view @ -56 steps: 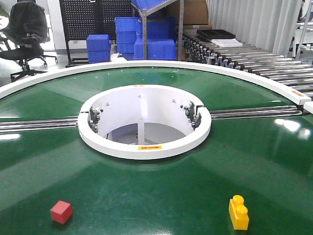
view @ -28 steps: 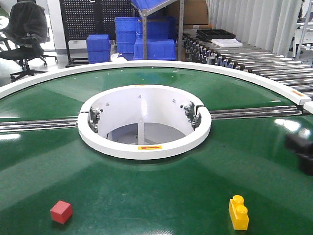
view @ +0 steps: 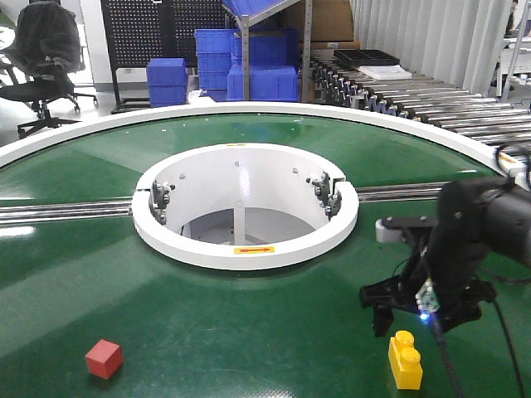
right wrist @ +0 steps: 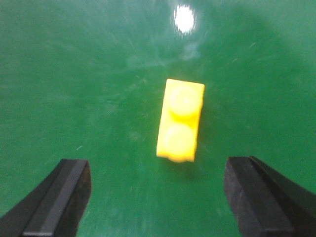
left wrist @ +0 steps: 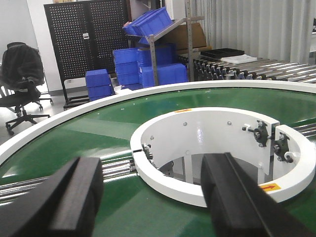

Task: Pick red and yellow blocks into blue bin
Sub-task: 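Lower the right gripper onto the yellow brick and close it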

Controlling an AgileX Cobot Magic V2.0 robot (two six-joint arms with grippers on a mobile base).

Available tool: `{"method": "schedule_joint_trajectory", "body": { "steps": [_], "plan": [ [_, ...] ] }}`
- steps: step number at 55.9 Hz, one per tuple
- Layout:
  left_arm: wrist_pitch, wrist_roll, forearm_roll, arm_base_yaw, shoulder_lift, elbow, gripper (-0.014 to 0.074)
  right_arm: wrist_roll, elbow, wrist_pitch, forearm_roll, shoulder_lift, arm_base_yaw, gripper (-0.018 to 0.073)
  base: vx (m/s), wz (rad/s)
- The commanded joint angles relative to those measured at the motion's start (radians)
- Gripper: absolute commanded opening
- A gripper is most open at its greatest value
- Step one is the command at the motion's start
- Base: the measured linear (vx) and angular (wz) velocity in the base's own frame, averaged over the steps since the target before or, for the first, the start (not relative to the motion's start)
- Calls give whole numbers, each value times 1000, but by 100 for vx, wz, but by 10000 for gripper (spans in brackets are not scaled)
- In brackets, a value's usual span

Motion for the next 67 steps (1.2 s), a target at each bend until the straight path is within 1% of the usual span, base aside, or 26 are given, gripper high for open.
{"method": "schedule_joint_trajectory", "body": {
  "steps": [1,5,19,30,34,37,40,44,48,49,55,60,62,67],
  "plan": [
    [-82,1,-8,0,-9,-36,551,44,-73,-4,-62,4,-3,581,0,0],
    [-82,1,-8,0,-9,-36,551,49,-80,-5,-90,24,-3,581,0,0],
    [-82,2,-8,0,-9,-36,551,50,-79,-12,-83,105,-3,580,0,0],
    [-82,2,-8,0,-9,-36,551,50,-79,-48,-82,163,-3,580,0,0],
    [-82,2,-8,0,-9,-36,551,50,-79,-59,-82,176,-3,558,0,0],
    [-82,2,-8,0,-9,-36,551,50,-79,-67,-82,179,-3,505,0,0],
    [-82,2,-8,0,-9,-36,551,50,-79,-73,-83,179,-3,400,0,0],
    [-82,2,-8,0,-9,-36,551,49,-79,-76,-83,179,-3,218,0,0],
    [-80,1,-8,0,-9,-36,551,35,-79,-75,-78,179,-3,3,0,0],
    [-80,1,-8,0,-9,-36,551,33,-79,-74,-76,179,-3,-17,0,0],
    [-69,1,-8,0,-9,-36,551,17,-79,-66,-67,171,-1,-15,0,0],
    [-26,1,-9,0,-9,-38,551,1,-79,-66,-67,150,-1,-14,0,0],
    [18,1,-9,0,-9,-48,551,-9,-79,-67,-65,140,-1,-13,0,0],
    [178,1,-9,0,12,-96,551,-45,-79,-74,-65,108,-1,-13,0,0]
  ]
}}
